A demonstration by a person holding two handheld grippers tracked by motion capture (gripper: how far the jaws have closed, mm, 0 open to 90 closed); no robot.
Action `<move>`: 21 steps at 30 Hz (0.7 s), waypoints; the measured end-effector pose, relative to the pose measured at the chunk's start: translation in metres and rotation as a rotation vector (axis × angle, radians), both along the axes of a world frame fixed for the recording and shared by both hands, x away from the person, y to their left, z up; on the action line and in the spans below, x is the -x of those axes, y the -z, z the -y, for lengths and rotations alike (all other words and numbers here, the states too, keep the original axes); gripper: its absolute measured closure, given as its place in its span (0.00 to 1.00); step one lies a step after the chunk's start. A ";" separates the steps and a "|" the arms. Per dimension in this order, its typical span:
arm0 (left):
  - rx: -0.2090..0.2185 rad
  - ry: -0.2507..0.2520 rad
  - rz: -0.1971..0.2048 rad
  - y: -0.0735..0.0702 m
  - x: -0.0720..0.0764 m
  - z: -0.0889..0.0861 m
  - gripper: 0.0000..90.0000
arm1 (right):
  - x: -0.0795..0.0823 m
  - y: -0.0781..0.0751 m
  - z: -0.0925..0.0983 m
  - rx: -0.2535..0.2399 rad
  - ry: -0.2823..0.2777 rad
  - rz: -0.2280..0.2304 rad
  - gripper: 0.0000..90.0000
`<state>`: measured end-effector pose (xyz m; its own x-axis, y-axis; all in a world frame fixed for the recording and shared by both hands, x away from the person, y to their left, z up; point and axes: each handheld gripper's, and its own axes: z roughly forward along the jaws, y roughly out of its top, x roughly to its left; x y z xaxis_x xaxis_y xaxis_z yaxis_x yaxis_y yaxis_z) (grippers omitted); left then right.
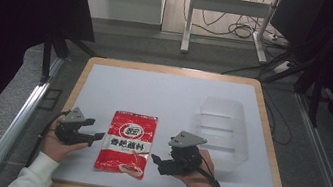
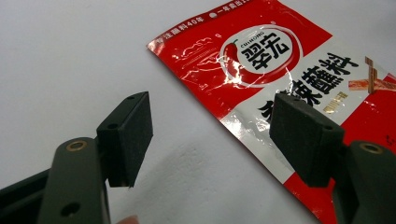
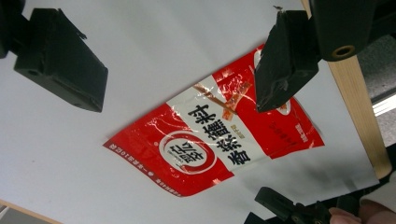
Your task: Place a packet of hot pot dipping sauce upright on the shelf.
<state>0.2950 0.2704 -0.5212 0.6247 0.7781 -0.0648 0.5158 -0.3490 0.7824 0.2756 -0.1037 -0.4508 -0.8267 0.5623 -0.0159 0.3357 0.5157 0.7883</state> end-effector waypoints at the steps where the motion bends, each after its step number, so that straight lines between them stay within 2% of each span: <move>1: -0.001 -0.001 0.002 0.000 0.000 0.000 0.33 | -0.001 -0.001 0.000 0.001 -0.001 -0.001 0.20; 21: 0.003 0.013 -0.009 0.001 0.000 0.002 0.33 | -0.037 -0.023 -0.015 0.017 -0.012 -0.033 0.24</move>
